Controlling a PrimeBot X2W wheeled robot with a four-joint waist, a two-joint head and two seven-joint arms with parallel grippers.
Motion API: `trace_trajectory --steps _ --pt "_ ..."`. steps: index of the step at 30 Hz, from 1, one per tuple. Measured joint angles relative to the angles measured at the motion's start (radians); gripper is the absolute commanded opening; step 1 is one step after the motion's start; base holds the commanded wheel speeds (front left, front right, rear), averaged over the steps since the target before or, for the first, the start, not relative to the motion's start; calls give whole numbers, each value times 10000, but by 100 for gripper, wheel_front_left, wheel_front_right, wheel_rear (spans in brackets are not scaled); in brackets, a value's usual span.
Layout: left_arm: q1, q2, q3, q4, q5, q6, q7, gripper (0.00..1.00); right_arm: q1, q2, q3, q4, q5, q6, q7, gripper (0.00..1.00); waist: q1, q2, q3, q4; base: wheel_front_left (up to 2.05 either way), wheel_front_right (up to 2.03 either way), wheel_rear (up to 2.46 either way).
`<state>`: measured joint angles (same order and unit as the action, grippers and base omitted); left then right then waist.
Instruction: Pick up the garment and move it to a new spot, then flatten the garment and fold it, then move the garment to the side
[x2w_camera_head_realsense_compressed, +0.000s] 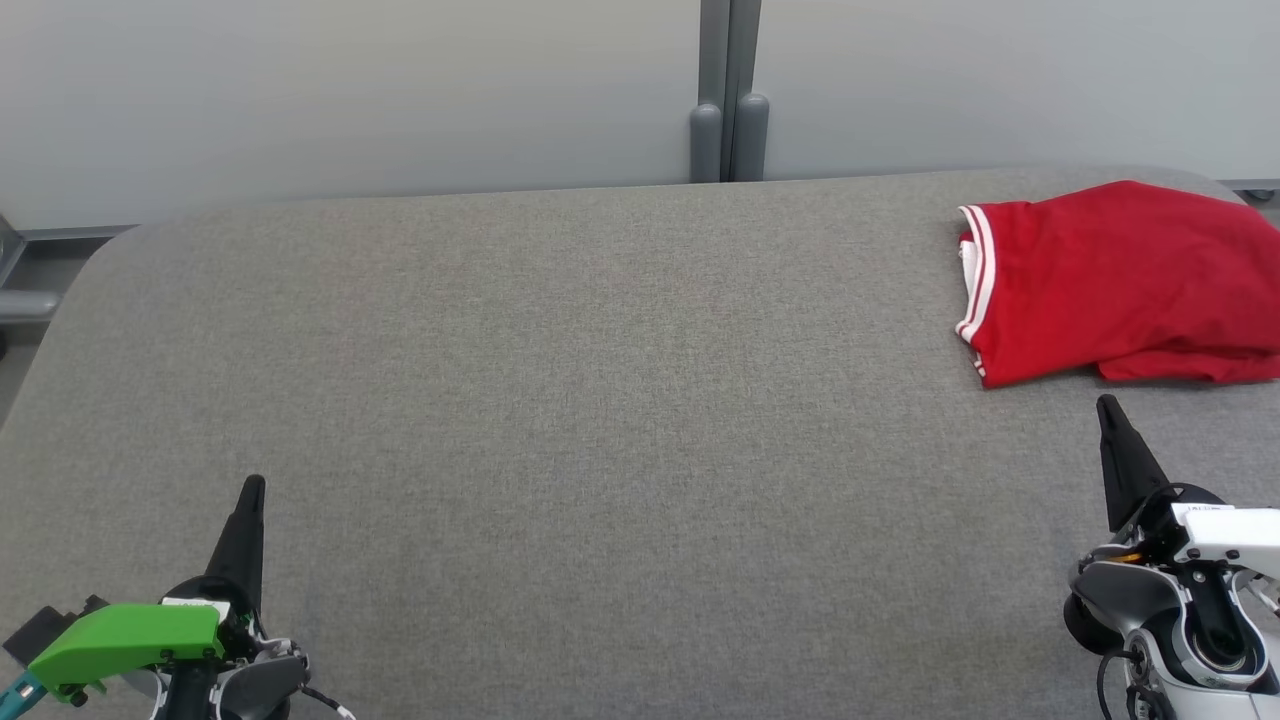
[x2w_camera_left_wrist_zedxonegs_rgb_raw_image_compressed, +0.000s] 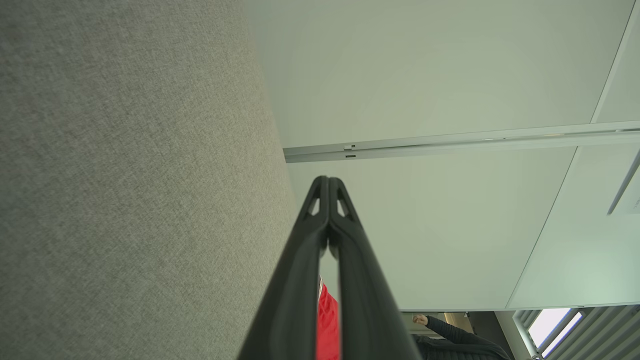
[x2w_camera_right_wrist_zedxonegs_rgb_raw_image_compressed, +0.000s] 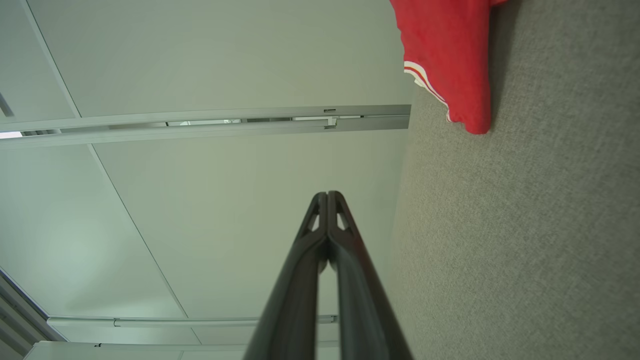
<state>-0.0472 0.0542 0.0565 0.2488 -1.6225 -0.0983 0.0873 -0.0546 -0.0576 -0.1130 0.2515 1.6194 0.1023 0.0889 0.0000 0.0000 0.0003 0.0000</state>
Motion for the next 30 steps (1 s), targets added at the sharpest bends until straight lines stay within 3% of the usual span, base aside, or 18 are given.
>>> trace_trajectory --steps 30 --pt "-3 -2 2 8 0 -67 0 0 -2 2 -4 21 0 17 0 0 0 0 -1 0 0 0 0"
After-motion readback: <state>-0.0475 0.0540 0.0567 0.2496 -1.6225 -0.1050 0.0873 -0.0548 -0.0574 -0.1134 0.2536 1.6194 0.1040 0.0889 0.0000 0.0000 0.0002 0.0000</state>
